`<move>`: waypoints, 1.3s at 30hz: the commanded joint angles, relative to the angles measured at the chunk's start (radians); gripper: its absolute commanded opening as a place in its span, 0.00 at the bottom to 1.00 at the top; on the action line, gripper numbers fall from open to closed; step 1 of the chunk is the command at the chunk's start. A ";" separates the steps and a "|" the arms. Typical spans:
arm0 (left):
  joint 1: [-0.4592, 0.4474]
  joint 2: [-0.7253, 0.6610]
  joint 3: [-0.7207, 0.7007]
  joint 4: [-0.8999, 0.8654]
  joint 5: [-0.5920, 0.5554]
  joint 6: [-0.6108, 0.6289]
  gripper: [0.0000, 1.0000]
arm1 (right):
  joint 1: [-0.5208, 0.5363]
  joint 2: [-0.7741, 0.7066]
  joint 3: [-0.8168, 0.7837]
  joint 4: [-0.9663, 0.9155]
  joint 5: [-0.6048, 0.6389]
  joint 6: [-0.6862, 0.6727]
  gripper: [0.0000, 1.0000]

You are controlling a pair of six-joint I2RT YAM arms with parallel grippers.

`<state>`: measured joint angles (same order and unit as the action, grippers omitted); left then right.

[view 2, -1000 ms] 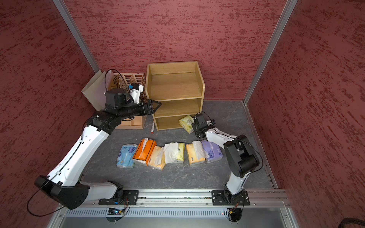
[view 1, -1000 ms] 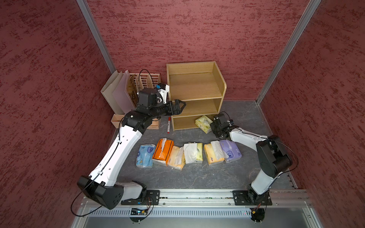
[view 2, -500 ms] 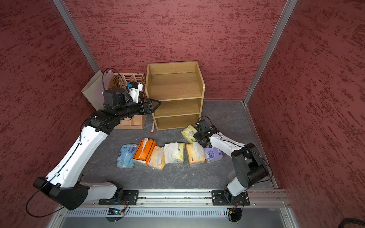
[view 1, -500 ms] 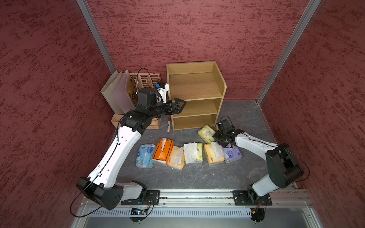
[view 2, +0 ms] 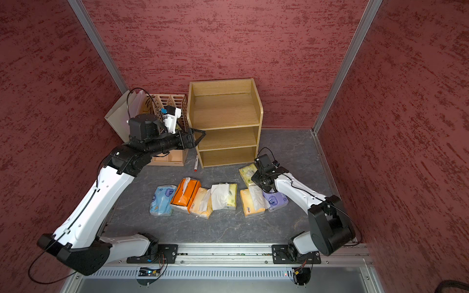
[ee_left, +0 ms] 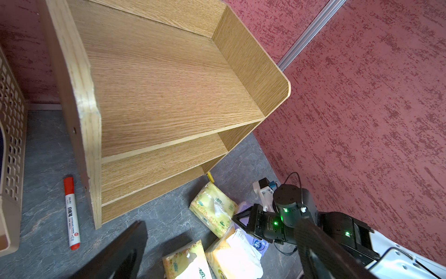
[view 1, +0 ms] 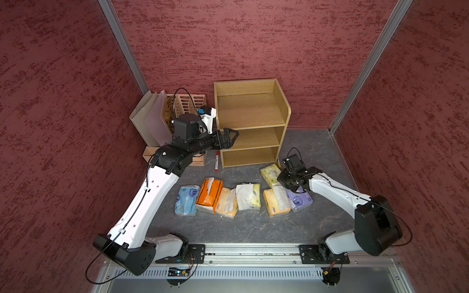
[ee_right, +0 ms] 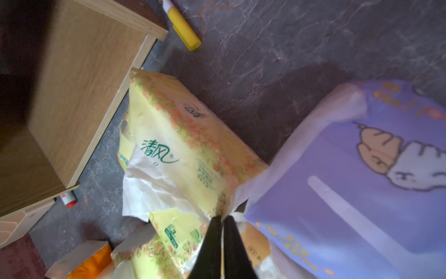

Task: Remove the tissue boxes from the shelf
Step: Place the box of tissues at the center of the board, then adjust the box of tissues at the center of the board.

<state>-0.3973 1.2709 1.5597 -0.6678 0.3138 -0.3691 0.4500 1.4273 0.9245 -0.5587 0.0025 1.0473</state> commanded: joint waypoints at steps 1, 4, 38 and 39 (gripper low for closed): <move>0.016 -0.037 0.004 -0.009 -0.026 -0.007 1.00 | 0.004 -0.048 0.005 0.008 -0.033 -0.050 0.29; 0.046 -0.053 -0.014 0.000 -0.025 -0.042 1.00 | 0.003 -0.088 0.030 0.006 -0.029 -0.063 0.48; 0.189 -0.089 -0.012 -0.087 -0.201 -0.093 1.00 | -0.130 0.190 0.081 0.275 -0.229 -0.068 0.51; 0.192 -0.096 -0.022 -0.084 -0.223 -0.081 1.00 | -0.131 0.169 0.096 0.255 -0.213 -0.100 0.54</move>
<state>-0.2161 1.2064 1.5482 -0.7406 0.1589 -0.4847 0.3191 1.6707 0.9752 -0.2958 -0.2413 0.9943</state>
